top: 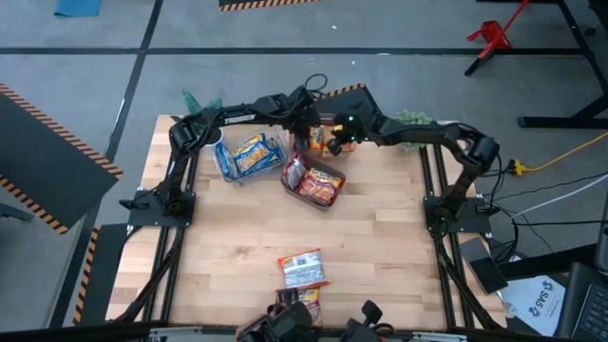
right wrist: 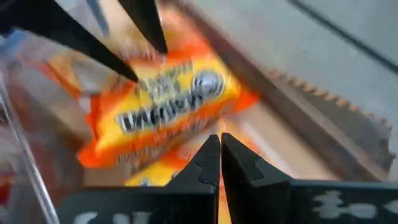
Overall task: Sort Maruchan noodles
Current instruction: Stack the orange noodle pack on top of the orange noodle pack
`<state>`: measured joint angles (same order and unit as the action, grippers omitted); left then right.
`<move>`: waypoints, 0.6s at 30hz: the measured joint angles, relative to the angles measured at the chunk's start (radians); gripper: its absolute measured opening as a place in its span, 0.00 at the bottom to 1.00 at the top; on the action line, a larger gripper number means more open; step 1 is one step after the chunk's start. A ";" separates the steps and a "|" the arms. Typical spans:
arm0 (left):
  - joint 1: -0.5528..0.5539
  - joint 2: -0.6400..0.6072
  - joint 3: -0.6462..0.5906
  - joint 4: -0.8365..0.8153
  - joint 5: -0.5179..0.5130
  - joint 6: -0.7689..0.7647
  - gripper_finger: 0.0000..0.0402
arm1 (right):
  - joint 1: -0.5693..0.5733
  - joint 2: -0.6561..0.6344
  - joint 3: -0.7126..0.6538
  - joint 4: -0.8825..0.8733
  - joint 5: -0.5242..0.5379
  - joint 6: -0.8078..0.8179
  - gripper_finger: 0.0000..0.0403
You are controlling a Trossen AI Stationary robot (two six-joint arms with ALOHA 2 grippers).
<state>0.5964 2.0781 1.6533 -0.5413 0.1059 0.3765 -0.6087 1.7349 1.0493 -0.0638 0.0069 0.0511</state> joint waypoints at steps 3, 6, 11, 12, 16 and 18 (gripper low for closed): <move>0.006 -0.020 0.051 -0.012 -0.004 -0.004 0.31 | -0.019 -0.034 0.000 -0.004 -0.001 0.000 0.01; 0.006 -0.033 0.079 -0.031 0.002 -0.003 0.31 | -0.043 -0.046 0.002 0.005 -0.001 -0.003 0.01; 0.005 -0.031 0.135 -0.053 -0.018 -0.008 0.31 | -0.084 -0.026 0.000 -0.087 -0.012 -0.020 0.01; 0.006 -0.031 0.143 -0.063 -0.018 -0.009 0.31 | -0.089 -0.021 0.000 -0.099 -0.019 -0.030 0.01; 0.006 -0.030 0.224 -0.141 -0.014 -0.010 0.31 | -0.106 -0.016 0.005 -0.156 0.001 -0.030 0.01; 0.005 -0.032 0.269 -0.181 -0.013 -0.010 0.31 | -0.106 -0.016 0.004 -0.193 0.040 -0.018 0.01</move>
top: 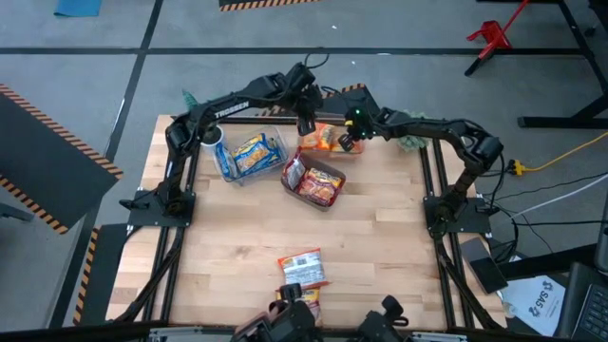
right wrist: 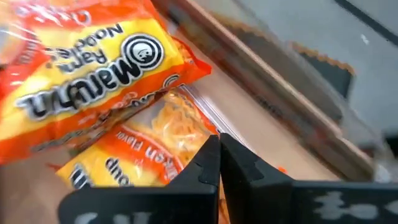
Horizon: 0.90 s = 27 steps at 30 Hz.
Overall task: Sort Maruchan noodles
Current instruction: Stack the orange noodle pack on top of the orange noodle pack
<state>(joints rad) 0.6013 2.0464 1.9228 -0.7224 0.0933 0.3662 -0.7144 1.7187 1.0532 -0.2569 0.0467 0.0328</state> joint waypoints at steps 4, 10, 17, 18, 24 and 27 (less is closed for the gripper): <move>0.000 0.001 0.098 -0.078 0.002 -0.021 0.31 | 0.000 -0.018 -0.004 -0.035 0.041 0.014 0.01; -0.001 0.001 0.238 -0.196 0.028 -0.059 0.31 | 0.000 -0.053 -0.002 -0.041 0.021 0.017 0.01; 0.005 -0.088 0.417 -0.468 0.274 -0.095 0.31 | 0.000 -0.273 -0.002 -0.070 -0.086 0.021 0.01; 0.006 -0.134 0.394 -0.494 0.312 -0.096 0.31 | 0.000 -0.314 -0.001 -0.073 -0.153 0.023 0.01; -0.052 -0.359 0.312 -0.723 0.340 -0.139 0.31 | 0.013 -0.528 0.000 -0.223 -0.557 0.046 0.01; -0.133 -0.452 0.250 -0.770 0.339 -0.241 0.31 | 0.069 -0.594 0.000 -0.349 -0.601 0.045 0.01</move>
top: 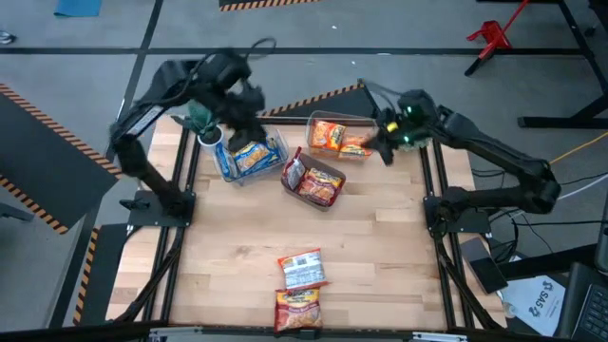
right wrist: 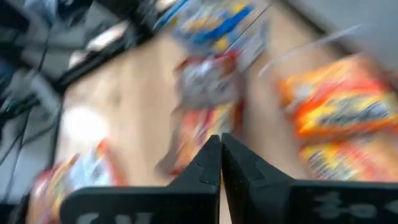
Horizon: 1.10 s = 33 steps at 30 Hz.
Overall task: Sort Maruchan noodles
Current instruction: Stack the orange noodle pack on top of the orange noodle pack
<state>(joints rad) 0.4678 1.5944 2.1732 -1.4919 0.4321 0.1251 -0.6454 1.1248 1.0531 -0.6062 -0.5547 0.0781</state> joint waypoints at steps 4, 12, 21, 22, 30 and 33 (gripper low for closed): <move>-0.176 -0.108 -0.135 0.020 -0.086 -0.171 0.32 | 0.149 -0.053 0.000 -0.147 -0.012 -0.003 0.01; -0.564 -0.266 -0.500 0.181 -0.258 -0.630 0.40 | 0.533 -0.063 0.000 -0.337 0.154 0.216 0.14; -0.908 -0.419 -0.992 0.748 -0.537 -0.989 0.48 | 0.924 -0.032 0.000 -0.294 0.643 0.781 0.54; -0.934 -0.429 -1.043 0.804 -0.559 -1.012 0.48 | 0.956 -0.021 0.000 -0.281 0.685 0.840 0.57; -1.057 -0.403 -1.396 1.264 -0.745 -1.070 0.48 | 1.127 0.114 0.000 -0.255 0.849 1.065 0.61; -1.051 -0.351 -1.493 1.422 -0.791 -1.117 0.48 | 1.149 0.168 0.000 -0.239 0.869 1.101 0.59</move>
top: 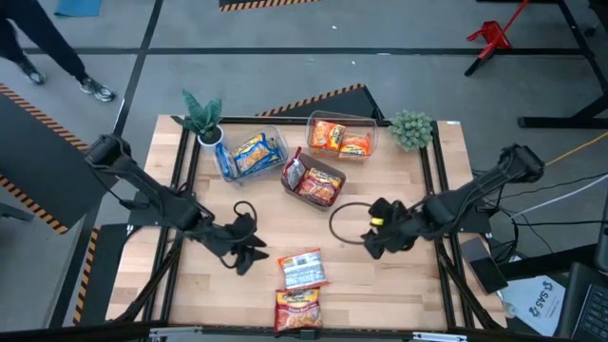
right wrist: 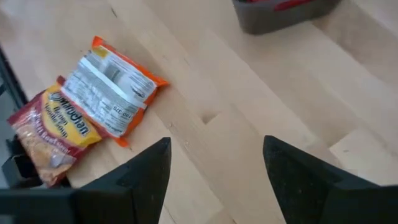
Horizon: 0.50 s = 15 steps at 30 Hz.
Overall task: Sort Maruchan noodles
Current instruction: Stack the orange noodle pack on top of the orange noodle pack
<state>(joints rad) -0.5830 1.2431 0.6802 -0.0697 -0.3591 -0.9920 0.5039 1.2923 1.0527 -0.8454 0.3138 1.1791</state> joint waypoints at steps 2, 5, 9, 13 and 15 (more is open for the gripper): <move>0.011 0.045 -0.044 0.103 -0.025 -0.032 0.48 | 0.010 0.040 0.000 0.040 0.010 0.024 0.59; 0.023 0.127 -0.081 0.186 -0.026 -0.093 0.48 | 0.016 0.109 0.000 0.132 0.008 0.029 0.59; 0.025 0.232 -0.080 0.231 -0.024 -0.150 0.48 | 0.015 0.196 0.000 0.237 0.008 0.050 0.60; 0.036 0.329 -0.081 0.303 -0.007 -0.160 0.50 | 0.015 0.269 0.000 0.344 -0.001 0.060 0.60; 0.040 0.365 -0.080 0.336 0.014 -0.167 0.53 | 0.014 0.299 0.000 0.389 -0.018 0.080 0.60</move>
<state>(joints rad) -0.5426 1.6084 0.6001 0.2663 -0.3455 -1.1591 0.5175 1.5912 1.0527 -0.4560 0.2961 1.2595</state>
